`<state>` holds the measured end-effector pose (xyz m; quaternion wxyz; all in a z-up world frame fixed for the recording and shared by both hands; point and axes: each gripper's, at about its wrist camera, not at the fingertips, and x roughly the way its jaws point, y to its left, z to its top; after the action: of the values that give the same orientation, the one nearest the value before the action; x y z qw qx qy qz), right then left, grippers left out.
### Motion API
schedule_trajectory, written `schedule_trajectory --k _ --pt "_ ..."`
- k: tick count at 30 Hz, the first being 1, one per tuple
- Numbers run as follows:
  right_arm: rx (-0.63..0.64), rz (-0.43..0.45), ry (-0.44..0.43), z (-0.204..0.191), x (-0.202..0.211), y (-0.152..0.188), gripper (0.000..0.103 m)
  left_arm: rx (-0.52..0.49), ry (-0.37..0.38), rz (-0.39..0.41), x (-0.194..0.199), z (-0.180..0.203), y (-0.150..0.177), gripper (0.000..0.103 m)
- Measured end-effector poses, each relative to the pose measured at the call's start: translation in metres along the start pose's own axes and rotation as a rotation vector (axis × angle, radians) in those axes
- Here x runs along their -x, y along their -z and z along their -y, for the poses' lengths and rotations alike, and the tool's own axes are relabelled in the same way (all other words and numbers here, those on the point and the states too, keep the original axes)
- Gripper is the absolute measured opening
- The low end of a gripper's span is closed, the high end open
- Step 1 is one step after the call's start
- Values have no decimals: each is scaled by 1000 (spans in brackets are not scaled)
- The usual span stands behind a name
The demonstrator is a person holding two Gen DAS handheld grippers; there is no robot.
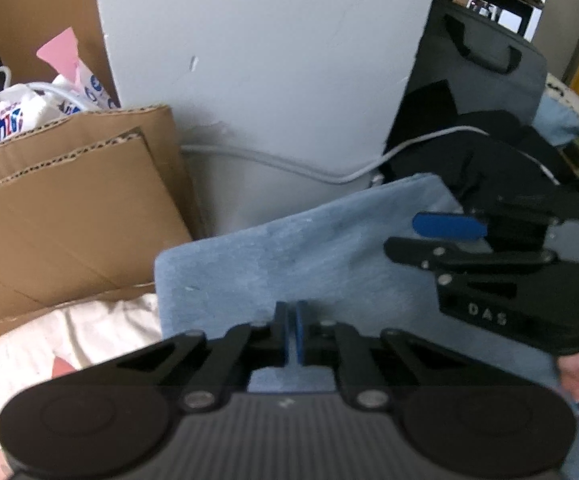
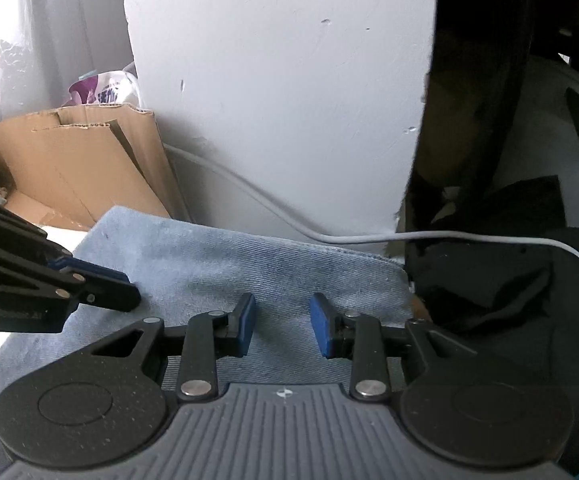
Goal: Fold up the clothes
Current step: 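Press the jeans stack flat with both open grippers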
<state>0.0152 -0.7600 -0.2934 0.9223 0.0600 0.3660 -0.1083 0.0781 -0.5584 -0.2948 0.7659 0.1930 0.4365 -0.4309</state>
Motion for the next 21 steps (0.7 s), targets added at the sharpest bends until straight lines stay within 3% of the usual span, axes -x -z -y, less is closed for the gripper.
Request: schedule_trajectory --k 12,17,21 --pt "79 -43 -15 -18 -22 -22 37 16 -6 28 1 -13 13 5" --pt "103 -60 -23 -26 -3 -16 37 34 32 32 7 -19 13 5" --pt "108 -75 -48 -31 16 -7 37 -32 32 41 18 -15 17 5"
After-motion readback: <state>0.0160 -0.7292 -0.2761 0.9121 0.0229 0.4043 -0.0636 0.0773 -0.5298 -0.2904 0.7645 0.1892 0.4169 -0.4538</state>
